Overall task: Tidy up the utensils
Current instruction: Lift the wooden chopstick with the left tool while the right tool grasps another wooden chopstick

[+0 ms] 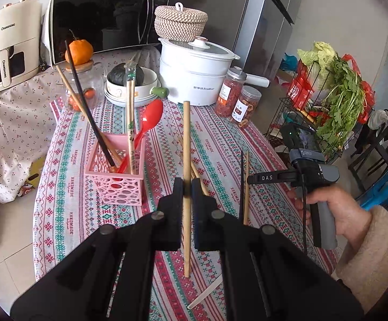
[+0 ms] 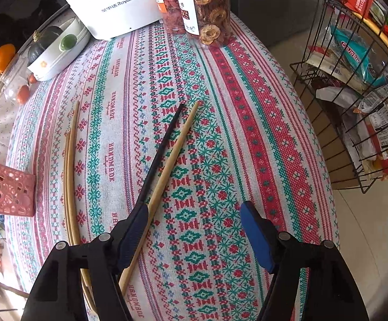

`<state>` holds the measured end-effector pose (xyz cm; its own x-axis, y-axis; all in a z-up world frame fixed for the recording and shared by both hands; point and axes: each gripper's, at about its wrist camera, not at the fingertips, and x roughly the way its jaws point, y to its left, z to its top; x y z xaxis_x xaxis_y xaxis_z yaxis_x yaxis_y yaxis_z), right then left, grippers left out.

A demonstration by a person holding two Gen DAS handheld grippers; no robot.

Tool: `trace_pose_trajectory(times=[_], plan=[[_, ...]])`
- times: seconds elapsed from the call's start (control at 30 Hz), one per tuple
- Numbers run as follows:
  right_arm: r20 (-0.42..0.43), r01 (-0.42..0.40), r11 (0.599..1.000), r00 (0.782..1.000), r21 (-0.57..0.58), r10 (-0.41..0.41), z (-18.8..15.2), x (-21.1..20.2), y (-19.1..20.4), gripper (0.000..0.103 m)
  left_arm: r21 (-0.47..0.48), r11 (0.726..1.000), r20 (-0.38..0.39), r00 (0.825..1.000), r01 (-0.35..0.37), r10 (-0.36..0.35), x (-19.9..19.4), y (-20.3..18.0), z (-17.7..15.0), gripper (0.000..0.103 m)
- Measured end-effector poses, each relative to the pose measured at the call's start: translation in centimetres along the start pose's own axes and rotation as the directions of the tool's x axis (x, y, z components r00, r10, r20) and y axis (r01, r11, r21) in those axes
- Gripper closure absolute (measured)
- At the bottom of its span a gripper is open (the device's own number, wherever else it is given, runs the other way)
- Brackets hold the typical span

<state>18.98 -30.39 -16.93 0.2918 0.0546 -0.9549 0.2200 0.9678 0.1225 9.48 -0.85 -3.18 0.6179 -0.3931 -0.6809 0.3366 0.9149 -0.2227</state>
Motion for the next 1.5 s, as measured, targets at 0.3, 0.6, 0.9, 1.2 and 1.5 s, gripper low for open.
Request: trace_pose_trajectory(times=[0.3,0.6,0.9,1.2,1.5], plan=[[0.045,0.106,0.993,0.994,-0.060,-0.103,0.6,0.8,3.0,0.062,-0.045,0.999,0.007,1.000,0.026,-0.026,-1.4,2.4,-0.2,0.096],[0.048,0.069,0.996,0.997,-0.047,-0.067,0.5,0.8,4.4,0.094,-0.075,0.997,0.023,1.000,0.021,-0.019,-2.5,3.9,-0.2,0.096],[0.191,-0.046,0.998,0.980,-0.053,0.055,-0.8,-3.9,4.1,0.096,-0.083,0.996,0.096,0.995,0.014,-0.006,-4.9,4.6,0.1,0.096],[0.330,-0.177,0.981,0.924,-0.080,0.194,-2.6,-10.3,4.2,0.096,-0.098,0.995,0.208,0.978,0.014,0.007,-7.9,5.0,1.0,0.096],[0.530,-0.190,0.959,0.803,-0.210,0.275,-4.9,-17.5,6.6,0.096,-0.153,0.988,0.402,0.913,-0.010,0.071,-10.6,6.3,2.1,0.096]])
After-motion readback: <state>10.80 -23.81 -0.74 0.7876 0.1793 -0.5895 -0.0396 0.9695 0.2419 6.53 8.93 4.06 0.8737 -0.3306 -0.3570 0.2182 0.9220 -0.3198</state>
